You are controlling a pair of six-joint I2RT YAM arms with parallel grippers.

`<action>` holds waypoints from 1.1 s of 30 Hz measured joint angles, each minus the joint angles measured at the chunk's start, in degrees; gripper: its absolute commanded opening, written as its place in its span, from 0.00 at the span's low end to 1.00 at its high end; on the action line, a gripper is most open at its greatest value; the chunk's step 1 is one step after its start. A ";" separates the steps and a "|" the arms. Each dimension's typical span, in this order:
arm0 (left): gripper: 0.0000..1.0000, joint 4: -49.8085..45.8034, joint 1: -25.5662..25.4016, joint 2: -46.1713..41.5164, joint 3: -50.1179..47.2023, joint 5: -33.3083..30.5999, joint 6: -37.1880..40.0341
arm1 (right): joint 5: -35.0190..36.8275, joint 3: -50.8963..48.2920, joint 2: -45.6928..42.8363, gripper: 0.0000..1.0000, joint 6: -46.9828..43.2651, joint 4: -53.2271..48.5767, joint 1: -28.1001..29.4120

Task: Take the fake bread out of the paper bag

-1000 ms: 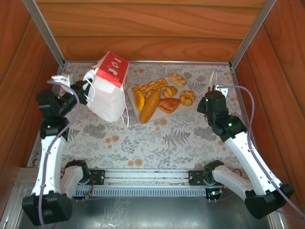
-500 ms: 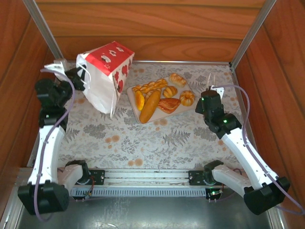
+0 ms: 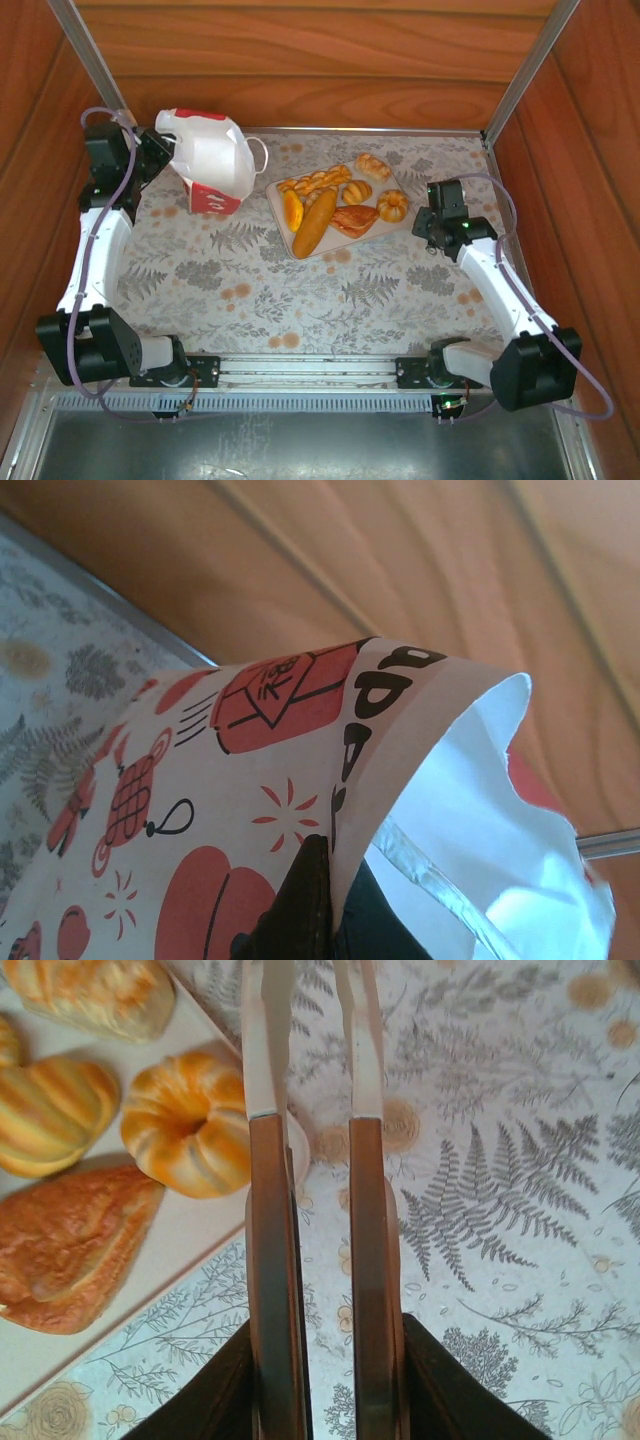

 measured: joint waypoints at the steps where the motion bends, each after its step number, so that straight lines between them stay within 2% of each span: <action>1: 0.00 -0.48 0.00 0.52 0.33 0.07 -0.26 | -1.33 -0.20 0.68 0.33 -0.13 0.15 -1.22; 8: 0.00 -1.86 0.00 9.31 3.30 3.30 -3.48 | -9.14 -3.08 4.76 0.34 -1.07 1.29 -8.15; 15: 0.00 -3.37 0.00 16.33 5.44 5.31 -5.81 | -12.92 -6.49 6.05 0.36 -1.09 1.73 -10.45; 16: 0.03 -3.48 0.00 16.94 6.03 5.60 -5.92 | -13.27 -6.73 6.10 0.36 -1.07 1.90 -10.51; 25: 0.50 -3.82 0.00 22.58 11.80 8.94 -6.03 | -16.11 -8.13 9.84 0.37 -0.61 3.10 -11.13; 28: 0.65 -4.44 0.00 22.60 12.11 9.31 -5.97 | -16.68 -8.72 10.58 0.40 -0.24 3.34 -11.19; 31: 0.87 -5.51 0.00 21.97 12.04 8.94 -5.40 | -17.20 -9.20 11.04 0.42 0.39 3.39 -11.23; 33: 0.96 -6.56 0.02 20.74 11.76 8.57 -4.74 | -17.62 -9.20 11.74 0.44 0.76 3.43 -11.23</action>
